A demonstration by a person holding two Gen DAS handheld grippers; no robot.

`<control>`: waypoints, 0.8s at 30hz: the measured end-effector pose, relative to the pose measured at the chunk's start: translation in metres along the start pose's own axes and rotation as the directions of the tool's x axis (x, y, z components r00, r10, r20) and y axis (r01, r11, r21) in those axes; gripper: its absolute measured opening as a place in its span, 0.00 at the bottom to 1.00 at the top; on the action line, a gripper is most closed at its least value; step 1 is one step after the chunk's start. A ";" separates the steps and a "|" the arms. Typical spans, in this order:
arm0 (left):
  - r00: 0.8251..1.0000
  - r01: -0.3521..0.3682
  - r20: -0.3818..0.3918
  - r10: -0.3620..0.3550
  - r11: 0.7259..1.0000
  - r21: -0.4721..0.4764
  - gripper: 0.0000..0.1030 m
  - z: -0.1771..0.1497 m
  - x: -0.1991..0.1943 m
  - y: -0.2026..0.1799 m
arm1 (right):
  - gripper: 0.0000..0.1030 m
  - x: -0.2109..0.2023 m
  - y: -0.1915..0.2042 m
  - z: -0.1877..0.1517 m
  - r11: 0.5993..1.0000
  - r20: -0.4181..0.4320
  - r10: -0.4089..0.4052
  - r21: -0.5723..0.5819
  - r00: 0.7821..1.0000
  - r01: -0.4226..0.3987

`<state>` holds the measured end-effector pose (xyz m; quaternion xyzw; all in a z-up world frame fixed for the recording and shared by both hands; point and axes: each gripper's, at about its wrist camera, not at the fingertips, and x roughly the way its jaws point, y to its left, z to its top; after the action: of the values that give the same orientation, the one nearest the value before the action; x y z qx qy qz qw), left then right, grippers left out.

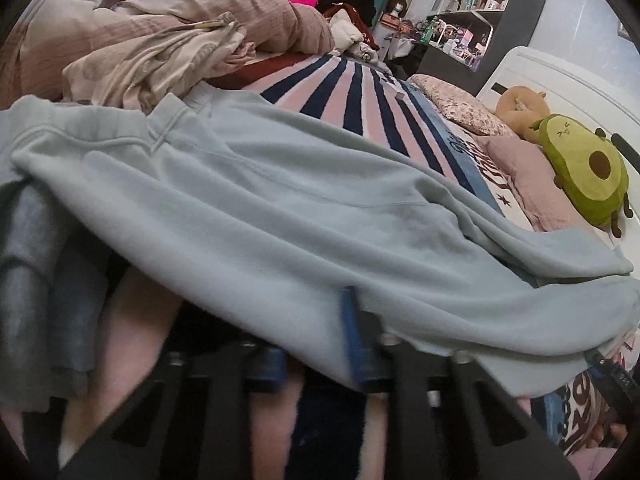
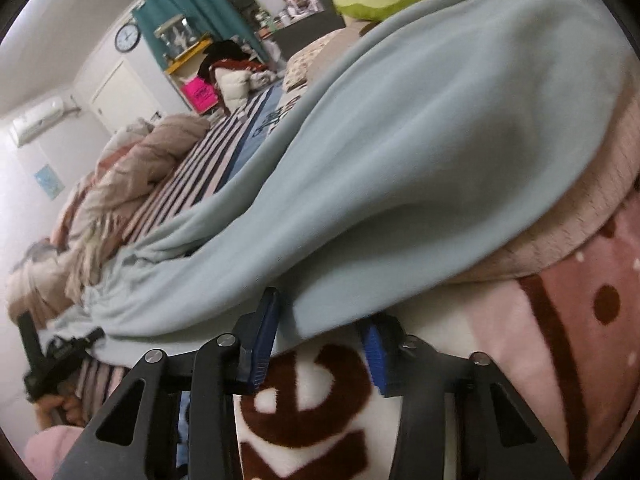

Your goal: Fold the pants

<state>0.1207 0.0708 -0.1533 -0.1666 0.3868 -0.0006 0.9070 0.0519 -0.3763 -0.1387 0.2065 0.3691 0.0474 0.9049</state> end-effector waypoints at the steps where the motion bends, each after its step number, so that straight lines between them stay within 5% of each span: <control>1: 1.000 0.003 0.005 -0.003 1.000 0.007 0.07 0.000 -0.002 -0.003 | 0.17 0.000 0.002 0.000 1.000 -0.002 -0.007 -0.010 1.000 0.007; 6: 0.996 -0.015 0.088 0.011 0.999 0.045 0.04 0.003 -0.027 -0.011 | 0.05 -0.009 0.005 0.001 1.000 0.026 0.028 0.010 0.999 -0.028; 16: 0.986 -0.037 0.167 0.028 0.998 0.053 0.02 0.011 -0.067 -0.013 | 0.01 -0.041 0.020 0.009 0.994 0.084 0.105 -0.023 0.991 -0.103; 24: 0.975 -0.053 0.219 0.026 0.991 0.119 0.02 0.029 -0.084 -0.024 | 0.01 -0.053 0.038 0.047 0.984 0.158 0.150 -0.122 0.976 -0.132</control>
<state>0.0854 0.0676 -0.0677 -0.1012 0.2881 0.0117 0.9522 0.0485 -0.3701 -0.0579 0.1850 0.2731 0.1146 0.9370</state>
